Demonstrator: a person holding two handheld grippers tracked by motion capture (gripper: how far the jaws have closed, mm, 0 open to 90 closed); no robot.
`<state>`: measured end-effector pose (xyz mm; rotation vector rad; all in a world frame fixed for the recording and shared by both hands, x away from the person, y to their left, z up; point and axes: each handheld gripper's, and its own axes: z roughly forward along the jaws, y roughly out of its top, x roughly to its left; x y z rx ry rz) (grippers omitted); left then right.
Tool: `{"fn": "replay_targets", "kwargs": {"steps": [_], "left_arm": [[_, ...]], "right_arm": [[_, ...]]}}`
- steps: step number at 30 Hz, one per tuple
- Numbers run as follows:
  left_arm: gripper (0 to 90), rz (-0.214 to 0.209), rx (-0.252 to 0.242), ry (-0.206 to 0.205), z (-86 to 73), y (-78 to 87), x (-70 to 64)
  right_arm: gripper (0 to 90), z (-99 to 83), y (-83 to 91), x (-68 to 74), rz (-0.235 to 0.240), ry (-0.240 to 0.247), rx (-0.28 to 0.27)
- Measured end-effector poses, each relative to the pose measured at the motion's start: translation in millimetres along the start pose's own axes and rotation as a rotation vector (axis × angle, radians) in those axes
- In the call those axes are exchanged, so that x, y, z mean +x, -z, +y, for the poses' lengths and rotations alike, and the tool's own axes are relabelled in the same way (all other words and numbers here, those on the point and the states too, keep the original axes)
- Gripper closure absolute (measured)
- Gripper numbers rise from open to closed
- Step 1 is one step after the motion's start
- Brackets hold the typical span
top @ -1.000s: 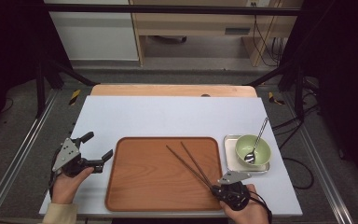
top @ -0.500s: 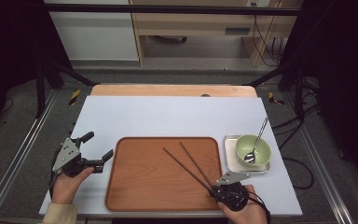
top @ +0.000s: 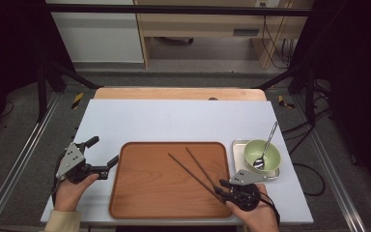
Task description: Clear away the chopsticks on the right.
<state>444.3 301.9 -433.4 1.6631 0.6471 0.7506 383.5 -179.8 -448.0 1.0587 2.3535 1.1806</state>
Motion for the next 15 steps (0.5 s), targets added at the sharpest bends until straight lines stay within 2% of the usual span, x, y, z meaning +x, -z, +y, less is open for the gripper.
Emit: {"fn": "replay_targets", "kwargs": {"steps": [2,5,9,12,15], "left_arm": [[2.2,-0.005,-0.005,0.0,1.8,-0.6,-1.6],[2.2,-0.014,-0.004,-0.008,4.7,-1.2,-4.0],[2.4,-0.026,-0.007,-0.009,8.9,-3.2,-8.6],[2.5,-0.036,0.006,-0.021,11.8,-5.5,-13.2],[2.7,-0.041,0.011,-0.014,13.2,-8.5,-16.9]], "right_arm": [[64.0,4.3,-1.1,-1.1,0.011,0.004,-0.027],[57.1,11.0,-2.7,-3.8,0.008,0.009,-0.08],[49.5,19.2,-3.4,-7.1,-0.012,0.023,-0.156],[40.1,25.2,-2.8,-9.9,-0.036,0.034,-0.197],[32.2,31.9,-0.8,-14.5,-0.062,0.031,-0.248]]}}
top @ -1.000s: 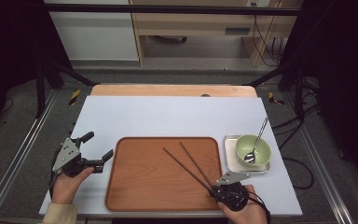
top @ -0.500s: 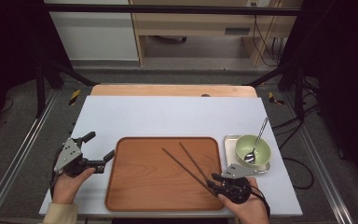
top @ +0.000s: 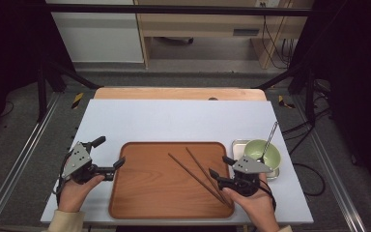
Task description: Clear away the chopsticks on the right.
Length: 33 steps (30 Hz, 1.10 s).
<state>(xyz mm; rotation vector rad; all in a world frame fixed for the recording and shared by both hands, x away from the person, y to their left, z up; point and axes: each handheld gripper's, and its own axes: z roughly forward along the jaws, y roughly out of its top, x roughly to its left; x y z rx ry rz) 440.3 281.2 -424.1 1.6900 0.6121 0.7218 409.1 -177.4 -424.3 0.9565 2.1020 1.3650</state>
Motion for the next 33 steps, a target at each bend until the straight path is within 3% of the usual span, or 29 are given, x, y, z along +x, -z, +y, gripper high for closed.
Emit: {"fn": "replay_targets", "kwargs": {"steps": [6,12,17,21,24,26,28,33], "left_arm": [[3.4,-0.011,0.012,0.002,4.9,-4.0,-6.1],[4.9,-0.043,0.032,-0.02,11.2,-15.0,-16.7],[8.0,-0.071,0.083,-0.049,18.0,-34.1,-30.5],[12.2,-0.117,0.108,-0.074,29.9,-46.5,-42.3],[22.7,-0.155,0.166,-0.095,36.7,-57.4,-53.1],[31.2,-0.199,0.219,-0.08,38.3,-65.2,-59.5],[40.2,-0.221,0.262,-0.065,37.0,-72.8,-65.0],[65.0,-0.278,0.377,-0.032,31.4,-90.3,-82.0]], "right_arm": [[18.1,15.3,0.7,-14.9,-0.055,-0.005,-0.067],[9.9,17.0,12.5,-33.2,-0.132,-0.021,-0.111],[10.1,13.0,30.7,-47.1,-0.189,-0.015,-0.162],[10.2,8.1,45.9,-59.0,-0.245,-0.015,-0.203],[11.5,4.1,54.9,-65.6,-0.279,-0.031,-0.215],[12.7,0.9,58.4,-67.2,-0.309,-0.02,-0.221],[13.2,-2.3,59.4,-67.4,-0.331,0.001,-0.223],[14.7,-7.9,60.3,-65.9,-0.38,0.001,-0.235]]}}
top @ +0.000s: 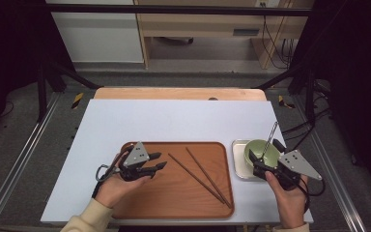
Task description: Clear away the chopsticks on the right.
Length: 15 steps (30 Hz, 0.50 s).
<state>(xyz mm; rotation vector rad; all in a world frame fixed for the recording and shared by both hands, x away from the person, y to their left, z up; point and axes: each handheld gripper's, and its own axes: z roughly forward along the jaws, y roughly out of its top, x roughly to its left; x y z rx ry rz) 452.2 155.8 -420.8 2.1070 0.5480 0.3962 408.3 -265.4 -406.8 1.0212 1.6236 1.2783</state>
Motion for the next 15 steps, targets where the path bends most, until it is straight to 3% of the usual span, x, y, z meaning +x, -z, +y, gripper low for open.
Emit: {"fn": "replay_targets", "kwargs": {"steps": [4,7,15], "left_arm": [[82.7,-0.007,0.064,0.03,5.3,-9.3,-5.5],[88.3,0.003,0.085,0.05,4.2,-18.1,-3.9],[89.9,-0.003,0.159,0.052,0.8,-43.4,-5.5]], "right_arm": [[15.3,-5.1,2.1,1.6,-0.021,0.018,0.016],[15.9,-8.0,2.6,4.3,-0.027,0.04,0.019],[15.9,-10.3,-0.4,8.8,-0.032,0.06,0.019]]}}
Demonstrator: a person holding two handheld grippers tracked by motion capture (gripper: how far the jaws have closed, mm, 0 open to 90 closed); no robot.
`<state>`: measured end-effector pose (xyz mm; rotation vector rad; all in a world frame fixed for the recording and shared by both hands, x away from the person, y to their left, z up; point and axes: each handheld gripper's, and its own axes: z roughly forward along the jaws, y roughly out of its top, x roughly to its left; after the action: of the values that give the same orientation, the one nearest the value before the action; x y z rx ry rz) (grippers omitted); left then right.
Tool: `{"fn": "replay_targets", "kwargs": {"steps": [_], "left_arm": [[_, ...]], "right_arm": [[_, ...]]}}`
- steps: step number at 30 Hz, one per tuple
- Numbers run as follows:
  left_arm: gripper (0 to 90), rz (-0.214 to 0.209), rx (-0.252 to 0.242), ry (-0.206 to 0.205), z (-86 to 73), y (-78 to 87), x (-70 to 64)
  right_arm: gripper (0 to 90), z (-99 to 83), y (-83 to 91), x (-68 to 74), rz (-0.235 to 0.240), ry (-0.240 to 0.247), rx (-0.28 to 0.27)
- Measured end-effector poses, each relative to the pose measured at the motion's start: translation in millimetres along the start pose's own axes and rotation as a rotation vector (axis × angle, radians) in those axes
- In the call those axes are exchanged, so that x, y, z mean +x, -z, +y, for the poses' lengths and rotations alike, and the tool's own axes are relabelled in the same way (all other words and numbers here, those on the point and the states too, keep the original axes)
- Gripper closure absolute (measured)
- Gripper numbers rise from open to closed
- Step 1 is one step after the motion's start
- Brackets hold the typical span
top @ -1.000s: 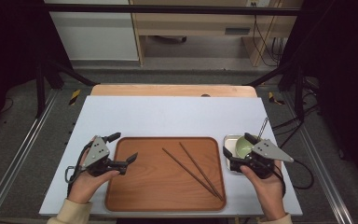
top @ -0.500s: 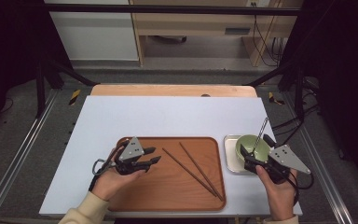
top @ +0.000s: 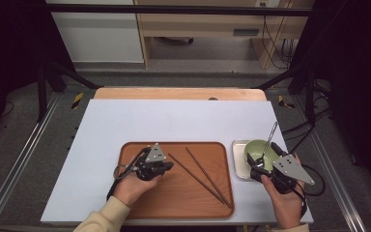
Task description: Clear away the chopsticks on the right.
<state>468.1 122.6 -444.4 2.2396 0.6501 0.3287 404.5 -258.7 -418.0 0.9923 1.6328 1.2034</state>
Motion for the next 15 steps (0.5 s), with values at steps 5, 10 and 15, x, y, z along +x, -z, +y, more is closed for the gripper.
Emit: {"fn": "replay_targets", "kwargs": {"steps": [5,10,15], "left_arm": [[89.8,0.047,0.034,-0.014,2.6,-15.5,3.0],[89.8,0.033,0.063,0.001,2.1,-27.7,10.8],[89.8,0.051,0.078,-0.007,4.9,-34.6,13.0]], "right_arm": [[16.3,-0.7,1.9,-3.8,-0.013,-0.007,-0.001],[16.8,-2.1,1.7,-5.8,-0.011,-0.008,0.004],[17.2,-2.5,2.3,-7.0,-0.011,-0.009,0.007]]}}
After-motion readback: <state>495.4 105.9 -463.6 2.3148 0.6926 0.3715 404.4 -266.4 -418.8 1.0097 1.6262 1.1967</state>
